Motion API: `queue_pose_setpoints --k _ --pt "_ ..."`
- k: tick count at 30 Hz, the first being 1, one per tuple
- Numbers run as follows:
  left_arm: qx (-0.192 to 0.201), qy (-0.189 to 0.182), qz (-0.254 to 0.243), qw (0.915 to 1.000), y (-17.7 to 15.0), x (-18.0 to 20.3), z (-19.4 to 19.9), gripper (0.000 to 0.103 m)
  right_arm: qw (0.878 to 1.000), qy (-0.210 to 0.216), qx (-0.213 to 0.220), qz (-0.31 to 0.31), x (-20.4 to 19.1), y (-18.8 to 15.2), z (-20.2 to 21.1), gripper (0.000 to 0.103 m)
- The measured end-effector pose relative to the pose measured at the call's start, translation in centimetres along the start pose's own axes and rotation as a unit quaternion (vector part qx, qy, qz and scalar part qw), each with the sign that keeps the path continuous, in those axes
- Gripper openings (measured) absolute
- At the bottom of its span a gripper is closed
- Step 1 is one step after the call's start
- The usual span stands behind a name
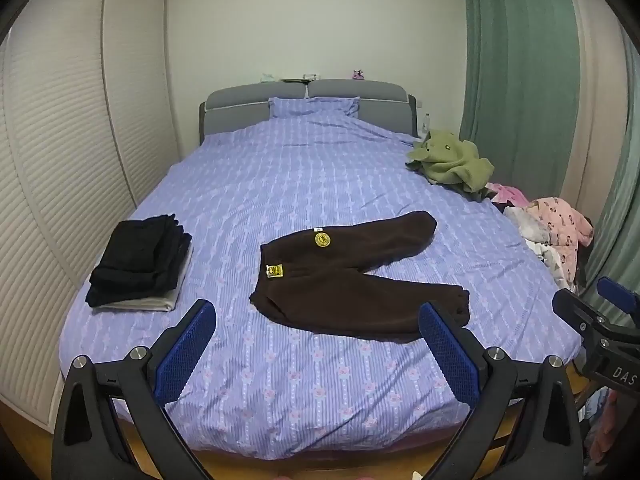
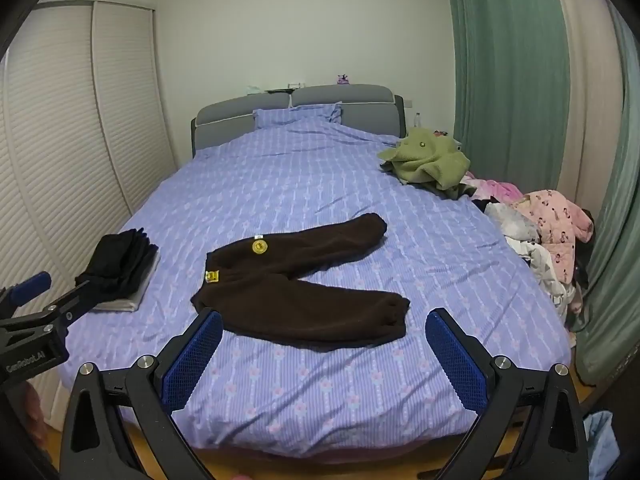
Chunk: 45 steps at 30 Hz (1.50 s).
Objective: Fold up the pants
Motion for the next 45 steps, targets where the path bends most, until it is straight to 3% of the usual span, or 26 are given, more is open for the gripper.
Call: queue_pose_setpoints --k 45 --pt "0.010 -0.003 0.009 0.9999 1.0 0.3 1.0 0.103 1.000 0.006 0.010 0.007 0.1 0.8 0.8 0.103"
Point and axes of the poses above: each gripper's, at about its wrist camera, not at the fingertips, and z roughly against the way its jaws point, x to its right, y to its top, the point moved 6 cm from there along -z, roughly the way its jaws point, and after that the axes turned 10 degrees about y, right-handed, at the moved point
